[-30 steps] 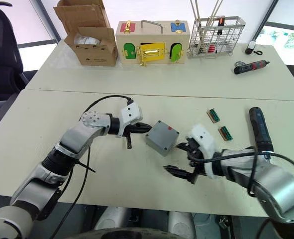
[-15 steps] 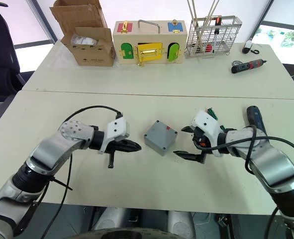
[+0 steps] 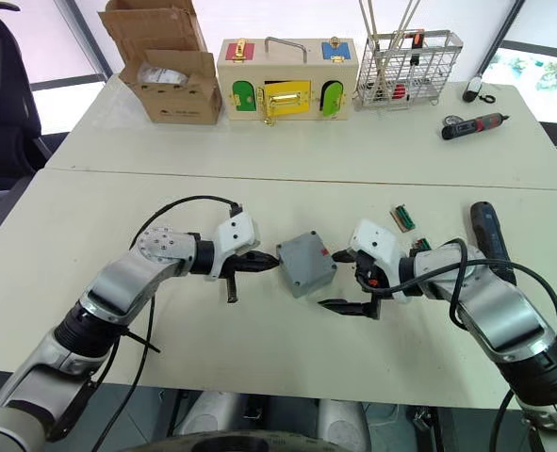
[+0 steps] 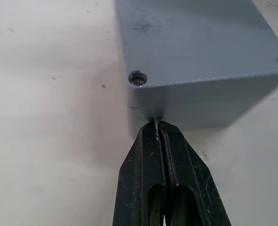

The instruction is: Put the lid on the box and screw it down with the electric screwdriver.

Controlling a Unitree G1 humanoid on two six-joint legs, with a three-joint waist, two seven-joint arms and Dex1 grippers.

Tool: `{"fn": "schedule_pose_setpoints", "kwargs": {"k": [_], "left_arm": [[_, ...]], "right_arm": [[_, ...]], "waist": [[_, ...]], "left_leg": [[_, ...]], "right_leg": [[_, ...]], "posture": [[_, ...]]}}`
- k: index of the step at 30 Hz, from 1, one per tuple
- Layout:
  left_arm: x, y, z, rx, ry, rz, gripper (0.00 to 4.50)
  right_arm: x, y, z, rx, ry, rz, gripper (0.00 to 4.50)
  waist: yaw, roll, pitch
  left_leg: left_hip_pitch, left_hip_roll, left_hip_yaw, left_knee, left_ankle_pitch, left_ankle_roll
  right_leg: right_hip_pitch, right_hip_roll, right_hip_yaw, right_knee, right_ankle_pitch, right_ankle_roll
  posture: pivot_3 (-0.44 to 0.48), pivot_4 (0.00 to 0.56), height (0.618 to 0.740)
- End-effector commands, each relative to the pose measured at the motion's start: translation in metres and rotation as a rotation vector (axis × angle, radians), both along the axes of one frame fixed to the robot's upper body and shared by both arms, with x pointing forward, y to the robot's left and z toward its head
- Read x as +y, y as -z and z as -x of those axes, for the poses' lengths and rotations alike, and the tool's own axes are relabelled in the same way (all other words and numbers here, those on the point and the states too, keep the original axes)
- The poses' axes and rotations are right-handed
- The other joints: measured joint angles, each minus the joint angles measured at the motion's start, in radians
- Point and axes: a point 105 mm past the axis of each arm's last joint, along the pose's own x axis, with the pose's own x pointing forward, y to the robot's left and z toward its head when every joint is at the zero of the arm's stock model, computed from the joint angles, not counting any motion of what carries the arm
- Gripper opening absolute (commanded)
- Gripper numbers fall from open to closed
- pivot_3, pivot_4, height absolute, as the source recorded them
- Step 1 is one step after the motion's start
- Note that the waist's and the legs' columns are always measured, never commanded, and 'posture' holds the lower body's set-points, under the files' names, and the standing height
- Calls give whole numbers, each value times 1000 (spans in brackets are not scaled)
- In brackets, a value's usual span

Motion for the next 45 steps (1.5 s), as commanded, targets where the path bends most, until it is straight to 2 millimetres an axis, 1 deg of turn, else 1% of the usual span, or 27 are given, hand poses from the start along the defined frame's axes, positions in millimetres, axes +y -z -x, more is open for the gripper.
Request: {"fn": "schedule_pose_setpoints", "kwargs": {"k": [1,12,15,17,18,20,22,25,27,29,32,36,39,42,45], "left_arm": [[-6,-13,-5,-61,11,27,0],[-21,-19,-18,-100,-8,89,0],[-24,-20,-20,-110,-9,97,0],[-21,-21,-19,-115,-8,99,0],[-19,-23,-18,-117,-10,102,0],[-8,-30,-17,-115,-24,116,0],[1,-40,-11,-88,-22,158,0],[3,-58,-1,-46,-2,250,0],[-1,-68,6,-25,24,297,0],[-6,-72,11,-12,61,317,0],[-12,-73,12,-17,87,315,0],[-23,-73,13,-25,130,306,0],[-30,-73,12,-33,144,303,0],[-34,-73,8,-42,134,308,0],[-35,-73,4,-51,121,304,0]], "right_arm": [[6,-14,6,-44,-8,-34,4462],[0,-19,10,-59,84,-50,4462],[-7,-21,10,-69,135,-35,4462],[-17,-27,10,-81,189,-32,4462],[-23,-32,9,-89,225,-38,4462],[-44,-53,4,-126,359,-91,4462],[-74,-74,2,-166,518,-153,4462],[-108,-92,0,-238,712,-258,4462],[-125,-99,-4,-285,812,-317,4462],[-132,-99,-10,-322,865,-333,4462],[-130,-88,-22,-337,897,-331,4462],[-119,-58,-45,-339,913,-324,4462],[-114,-40,-63,-362,927,-327,4462],[-116,-30,-80,-396,953,-327,4462],[-115,-23,-92,-413,962,-344,4462]], "waist": [[1,0,0],[1,0,0],[3,0,0],[2,0,0],[2,0,0],[1,0,0],[1,0,0],[3,-1,0],[3,-1,0],[1,-1,0],[0,-1,-1],[-3,-1,-1],[-2,-1,0],[-2,-1,0],[-3,-1,-1]], "left_leg": [[0,0,0,0,0,0],[0,0,0,0,0,0],[0,0,0,0,0,0],[0,0,0,0,0,0],[0,0,0,0,0,0],[0,0,0,0,0,0],[0,0,0,0,0,0],[0,0,-1,-1,0,0],[0,0,-1,0,0,0],[0,0,0,0,0,0],[0,0,0,0,0,0],[1,0,0,0,1,-1],[1,0,1,0,1,-2],[1,-1,1,0,1,-2],[1,-2,1,0,1,-2]], "right_leg": [[0,0,0,0,0,0],[0,0,0,0,0,0],[0,0,0,0,0,0],[0,0,0,0,0,0],[0,0,0,0,0,0],[0,0,0,0,0,0],[0,0,0,0,0,0],[0,0,0,0,0,0],[0,0,0,0,0,0],[1,0,0,0,0,0],[1,0,0,1,0,0],[0,0,0,4,0,0],[-1,1,0,5,0,0],[-2,1,0,6,0,0],[-2,1,0,7,0,0]], "posture": [[0,150,694],[0,150,694],[0,150,694],[0,150,694],[0,150,694],[0,150,694],[0,150,694],[0,150,694],[0,150,694],[0,150,694],[0,150,694],[0,150,694],[0,150,694],[0,150,694],[0,150,694]]}}
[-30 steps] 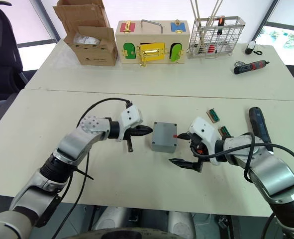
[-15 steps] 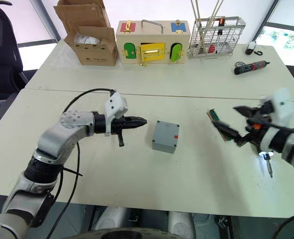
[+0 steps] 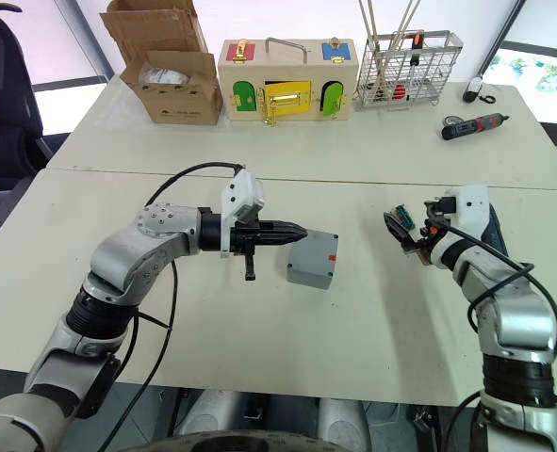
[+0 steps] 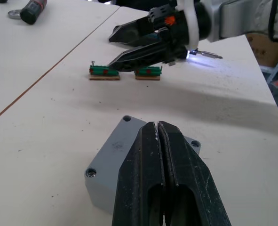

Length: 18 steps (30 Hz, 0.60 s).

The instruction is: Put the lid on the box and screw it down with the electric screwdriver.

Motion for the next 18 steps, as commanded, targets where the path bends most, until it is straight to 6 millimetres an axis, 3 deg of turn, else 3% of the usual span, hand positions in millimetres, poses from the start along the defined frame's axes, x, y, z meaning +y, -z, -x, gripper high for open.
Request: {"fn": "schedule_pose_setpoints", "kwargs": {"k": [1,6,9,14,18], "left_arm": [[-4,-12,-2,-60,-1,12,0],[-1,-11,-1,-63,-5,-3,0],[2,-9,1,-62,-9,-14,0],[4,-7,-1,-63,-29,-22,0],[4,-6,-1,-64,-36,-25,0]], "right_arm": [[-2,-5,-13,-75,18,16,4462],[0,1,-24,-85,21,-11,4462],[1,3,-30,-88,24,-29,3767],[3,3,-36,-88,14,-34,2129],[4,3,-38,-86,9,-40,2129]], "waist": [[-1,0,0],[-5,0,0],[-12,0,0],[-25,0,0],[-25,0,0]], "left_leg": [[0,0,0,0,0,0],[0,0,0,0,0,0],[0,0,0,0,0,-1],[0,0,0,0,0,-1],[0,0,0,0,0,-1]], "right_leg": [[0,0,0,0,0,0],[-1,0,0,1,0,0],[-1,0,0,1,0,0],[-1,0,0,1,0,0],[-1,0,0,2,0,0]], "posture": [[0,150,694],[0,150,694],[0,150,694],[0,150,694],[0,150,694]]}}
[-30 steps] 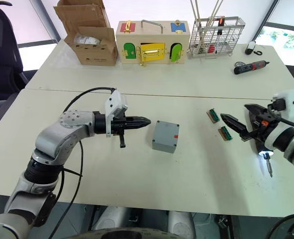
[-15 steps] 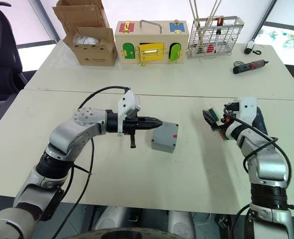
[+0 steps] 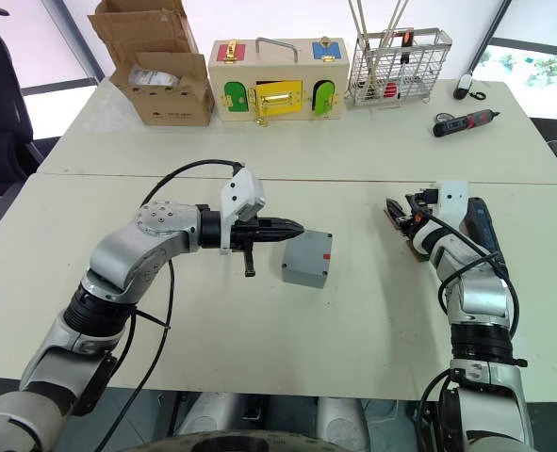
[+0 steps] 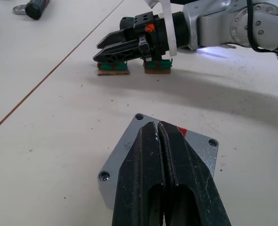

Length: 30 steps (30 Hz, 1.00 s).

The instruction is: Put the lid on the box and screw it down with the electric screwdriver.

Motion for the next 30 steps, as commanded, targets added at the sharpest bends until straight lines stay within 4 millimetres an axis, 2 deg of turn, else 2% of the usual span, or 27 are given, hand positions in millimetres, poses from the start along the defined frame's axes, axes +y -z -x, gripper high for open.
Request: {"fn": "schedule_pose_setpoints", "kwargs": {"k": [1,9,11,13,14,15,23,28,30], "left_arm": [[-1,-5,4,-30,5,6,0],[0,-4,3,-35,-5,1,0],[0,-4,2,-36,-5,0,0],[0,-4,2,-38,-5,-1,0],[0,-4,1,-38,-6,-1,0],[0,-4,1,-39,-5,0,0],[0,-4,1,-40,-7,-2,0],[0,-3,1,-40,-6,-5,0],[0,-2,0,-40,-6,-6,0]], "right_arm": [[2,-14,-4,-52,-12,5,2129],[2,-8,-4,-31,-7,-9,2129],[2,-6,-4,-23,-6,-8,1644],[1,-5,-4,-20,-3,-9,846],[1,-5,-4,-19,-2,-9,295],[1,-5,-4,-18,-1,-10,79],[0,-7,-2,-24,3,-15,79],[-1,-21,0,-65,9,-19,79],[-2,-33,2,-94,11,-18,79]], "waist": [[1,0,0],[1,0,0],[1,0,0],[1,0,0],[1,0,0],[1,0,0],[1,0,0],[1,0,0],[1,0,0]], "left_leg": [[0,0,0,0,0,0],[0,0,0,0,0,0],[0,0,0,0,0,0],[0,0,0,0,0,0],[0,0,0,0,0,0],[0,0,0,0,0,0],[0,0,0,0,0,0],[0,0,0,0,0,0],[0,0,0,0,0,0]], "right_leg": [[0,0,0,0,0,0],[0,0,0,0,0,0],[0,0,0,0,0,0],[0,0,0,0,0,0],[0,0,0,0,0,0],[0,0,0,0,0,0],[0,0,1,0,0,0],[0,0,1,0,0,0],[0,0,1,0,0,0]], "posture": [[0,150,694],[0,150,694],[0,150,694],[0,150,694],[0,150,694],[0,150,694],[0,150,694],[0,150,694],[0,150,694]]}}
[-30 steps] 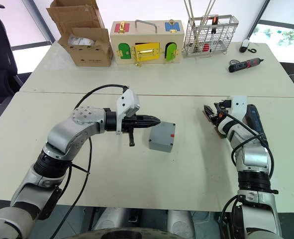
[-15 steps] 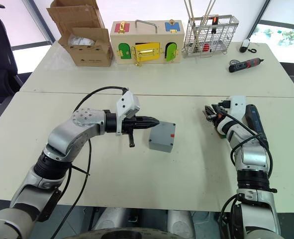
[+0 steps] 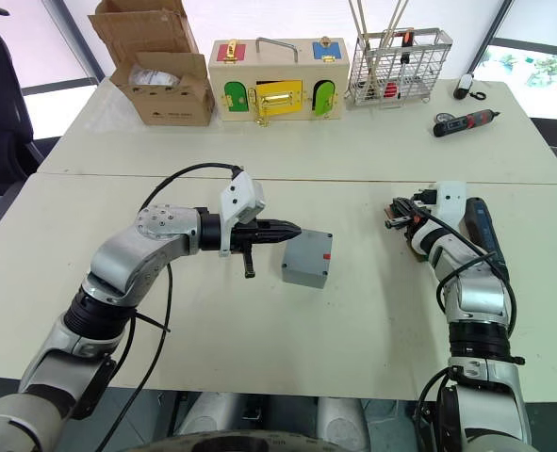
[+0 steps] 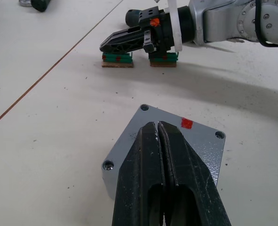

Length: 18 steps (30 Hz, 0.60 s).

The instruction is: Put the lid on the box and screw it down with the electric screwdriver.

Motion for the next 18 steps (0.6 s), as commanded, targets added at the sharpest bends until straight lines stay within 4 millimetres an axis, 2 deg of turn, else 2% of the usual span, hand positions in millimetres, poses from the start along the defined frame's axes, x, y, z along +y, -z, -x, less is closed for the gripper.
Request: {"fn": "schedule_pose_setpoints", "kwargs": {"k": [1,7,9,11,13,15,18], "left_arm": [[-3,-8,1,-42,19,9,0],[-4,-8,1,-42,24,11,0],[-1,-8,0,-48,18,7,0],[6,-9,-3,-51,4,1,0],[17,-9,-4,-54,-9,-24,0],[28,-7,-3,-54,-15,-54,0],[36,-6,1,-43,-2,-78,0]], "right_arm": [[-3,-38,3,-112,4,-2,79],[-1,-57,10,-146,-2,3,79],[5,-69,15,-173,-36,12,79],[21,-79,26,-184,-124,15,79],[46,-82,45,-169,-278,32,79],[67,-78,65,-131,-404,50,79],[87,-70,84,-72,-523,68,79]], "waist": [[0,0,0],[1,0,0],[1,0,0],[1,0,0],[1,0,0],[1,0,0],[1,0,0]], "left_leg": [[0,0,0,0,0,0],[0,0,0,0,0,0],[0,0,0,0,0,0],[0,0,0,0,0,0],[0,0,0,0,0,0],[0,1,-1,-1,0,0],[0,1,-1,-1,-2,3]], "right_leg": [[0,0,0,0,0,0],[0,0,0,0,0,0],[0,0,0,0,0,0],[0,-1,0,0,0,0],[0,-1,0,0,0,0],[0,-1,0,0,0,0],[0,-1,0,0,0,0]], "posture": [[0,150,694],[0,150,694],[0,150,694],[0,150,694],[0,150,694],[0,150,694],[0,150,694]]}}
